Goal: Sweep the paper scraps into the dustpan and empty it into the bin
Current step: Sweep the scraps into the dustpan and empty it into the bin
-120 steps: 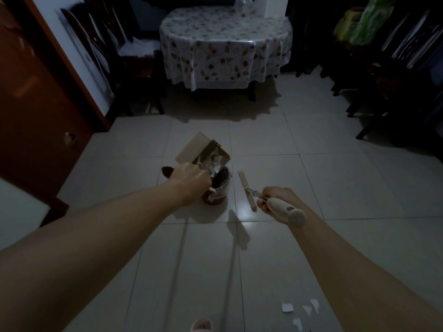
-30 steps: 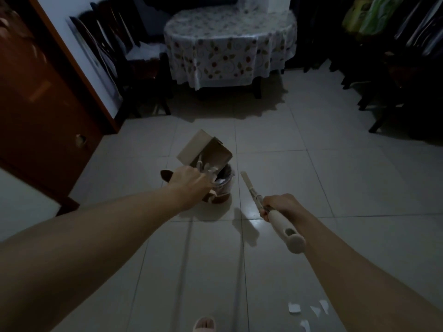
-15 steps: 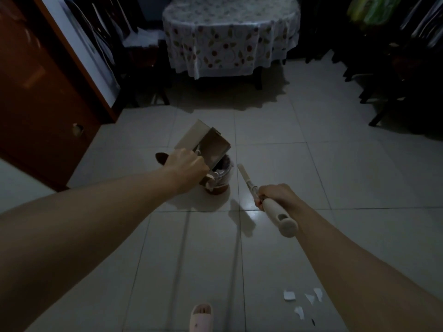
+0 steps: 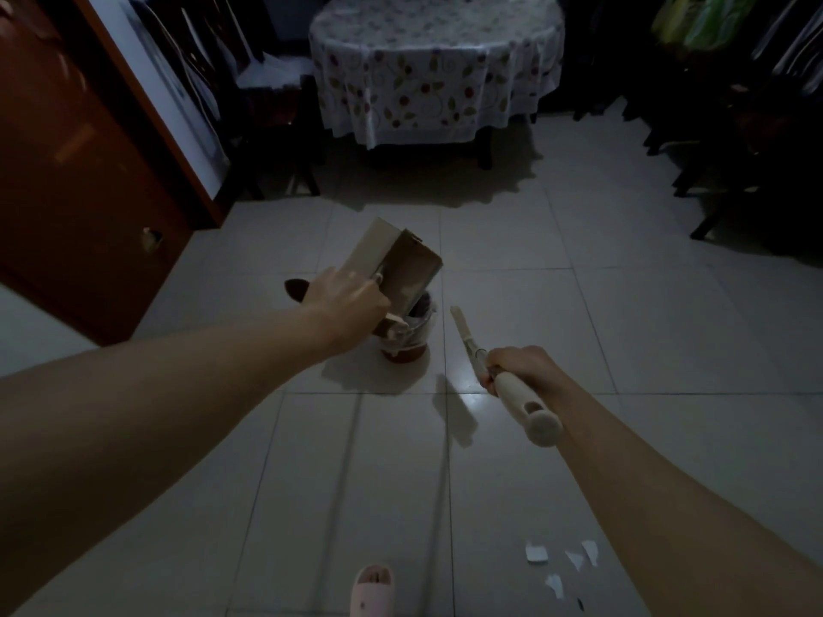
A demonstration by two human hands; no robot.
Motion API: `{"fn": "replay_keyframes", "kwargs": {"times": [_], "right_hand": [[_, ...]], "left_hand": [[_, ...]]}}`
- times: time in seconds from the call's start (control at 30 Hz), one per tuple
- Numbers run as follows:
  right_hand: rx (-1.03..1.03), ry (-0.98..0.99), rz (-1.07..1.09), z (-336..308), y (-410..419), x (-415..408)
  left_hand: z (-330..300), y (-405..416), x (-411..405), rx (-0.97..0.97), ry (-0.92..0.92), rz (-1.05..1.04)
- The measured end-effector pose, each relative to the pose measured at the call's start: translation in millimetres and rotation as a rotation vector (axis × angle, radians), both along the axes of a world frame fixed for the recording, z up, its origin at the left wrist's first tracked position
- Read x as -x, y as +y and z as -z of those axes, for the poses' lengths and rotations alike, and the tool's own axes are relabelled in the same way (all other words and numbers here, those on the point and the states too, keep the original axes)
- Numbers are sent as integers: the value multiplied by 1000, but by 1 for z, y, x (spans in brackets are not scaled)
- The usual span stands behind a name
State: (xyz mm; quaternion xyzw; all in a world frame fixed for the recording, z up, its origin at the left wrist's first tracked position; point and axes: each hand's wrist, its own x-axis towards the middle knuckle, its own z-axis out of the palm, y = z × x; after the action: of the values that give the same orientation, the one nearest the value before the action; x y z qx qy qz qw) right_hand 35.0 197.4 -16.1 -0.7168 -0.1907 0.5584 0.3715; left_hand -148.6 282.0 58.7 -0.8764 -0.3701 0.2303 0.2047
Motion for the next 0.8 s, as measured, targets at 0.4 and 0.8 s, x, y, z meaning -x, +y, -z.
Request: {"fn": "replay_keyframes", "kwargs": {"times": [0.4, 0.8], "right_hand": [[-46, 13, 29, -19, -19, -8], [-81, 71, 57, -59, -57, 23]], "left_hand": [[-31, -10, -2, -11, -14, -97], [-107, -36, 22, -1, -122, -127]]}}
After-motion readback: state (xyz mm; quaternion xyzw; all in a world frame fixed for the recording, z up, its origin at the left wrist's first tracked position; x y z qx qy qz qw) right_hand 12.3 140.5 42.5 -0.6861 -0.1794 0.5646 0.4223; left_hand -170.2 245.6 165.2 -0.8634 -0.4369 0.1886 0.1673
